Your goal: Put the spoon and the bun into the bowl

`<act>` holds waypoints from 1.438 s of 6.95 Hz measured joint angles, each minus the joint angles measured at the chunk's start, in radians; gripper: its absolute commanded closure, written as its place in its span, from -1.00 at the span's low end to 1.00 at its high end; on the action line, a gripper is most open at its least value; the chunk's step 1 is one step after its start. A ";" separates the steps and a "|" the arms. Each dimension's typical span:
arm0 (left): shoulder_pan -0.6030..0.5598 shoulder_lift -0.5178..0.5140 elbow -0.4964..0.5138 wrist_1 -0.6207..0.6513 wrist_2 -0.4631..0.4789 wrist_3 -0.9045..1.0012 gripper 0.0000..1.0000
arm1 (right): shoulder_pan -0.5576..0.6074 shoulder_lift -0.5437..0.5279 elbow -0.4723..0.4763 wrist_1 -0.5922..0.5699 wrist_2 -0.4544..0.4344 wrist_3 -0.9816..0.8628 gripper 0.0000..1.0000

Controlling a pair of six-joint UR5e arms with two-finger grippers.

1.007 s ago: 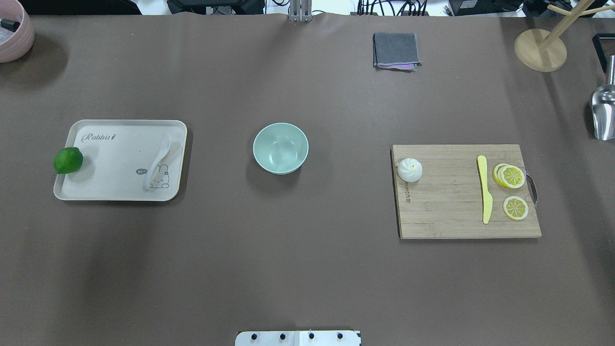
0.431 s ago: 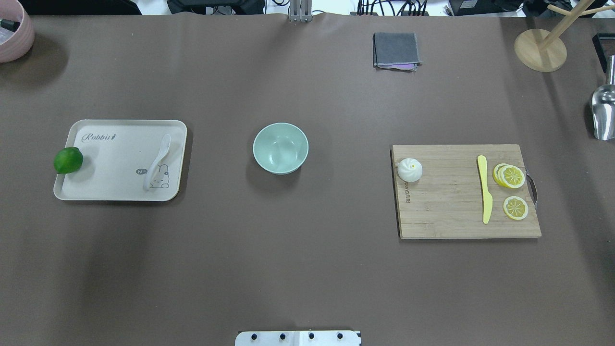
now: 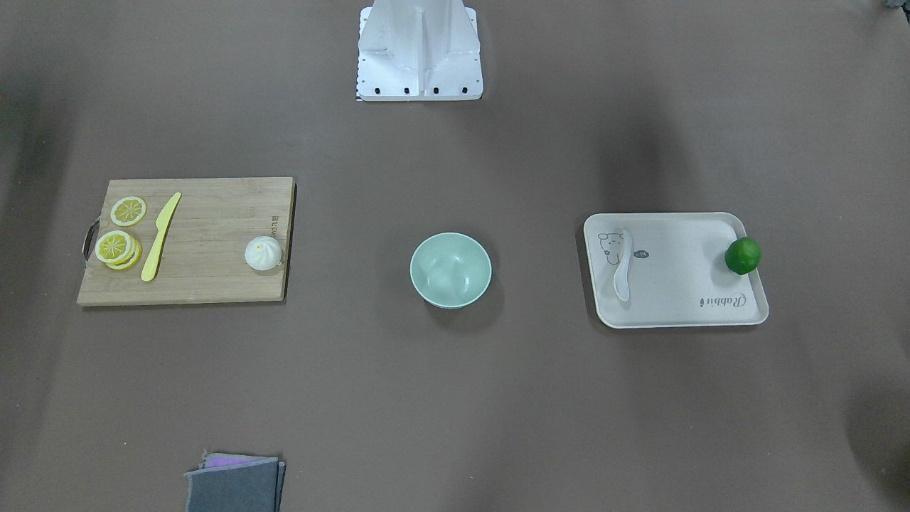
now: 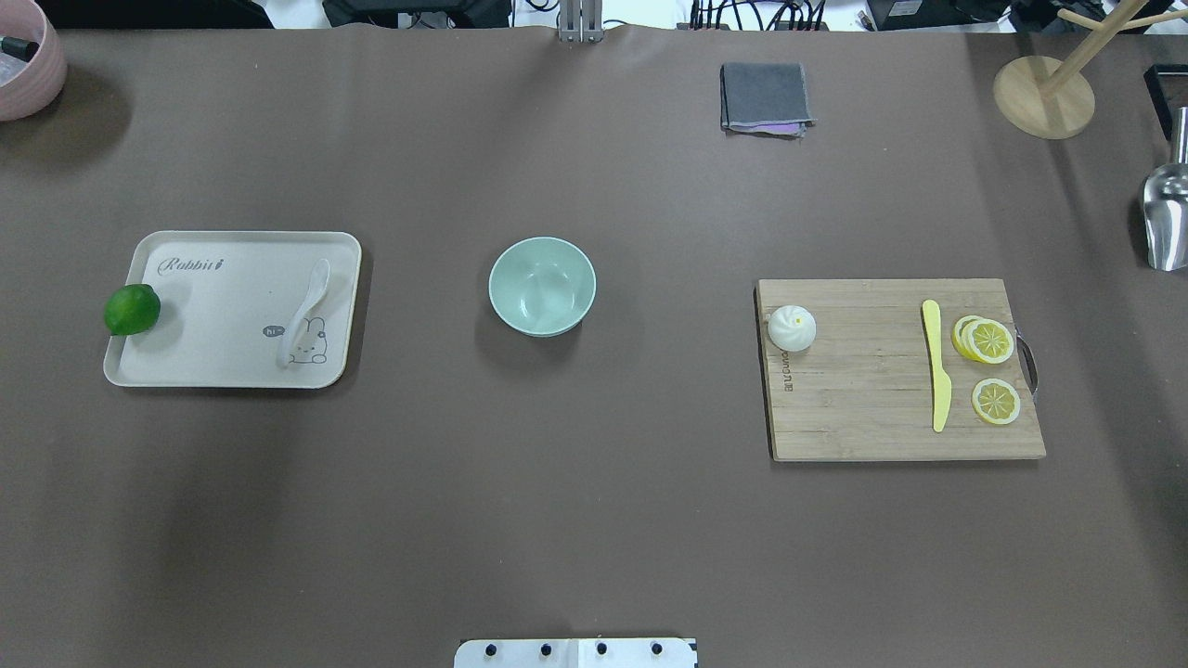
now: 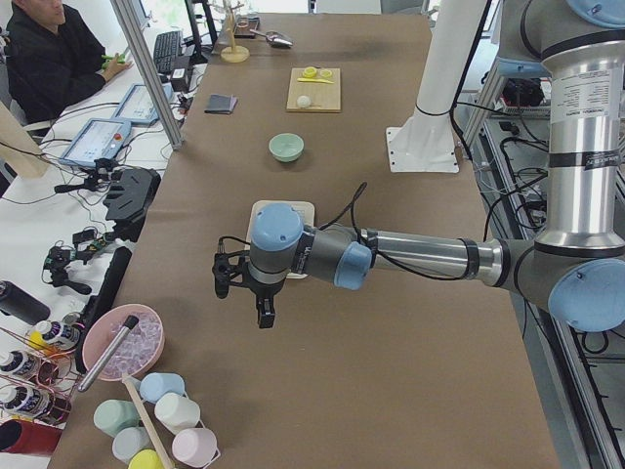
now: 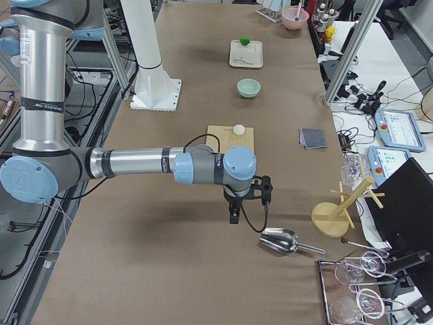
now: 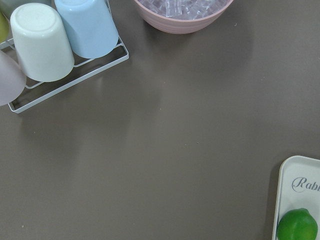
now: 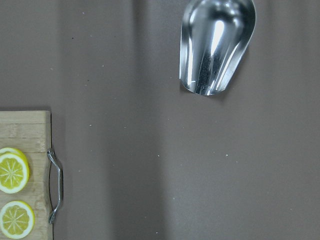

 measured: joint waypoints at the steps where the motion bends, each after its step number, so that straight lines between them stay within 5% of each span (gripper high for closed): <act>1: 0.001 0.000 -0.003 0.001 0.000 0.001 -0.96 | 0.000 0.000 -0.001 0.000 0.000 0.002 -1.00; 10: 0.075 -0.009 -0.028 -0.059 0.055 -0.028 -0.96 | -0.005 0.013 -0.001 0.002 0.001 0.004 -1.00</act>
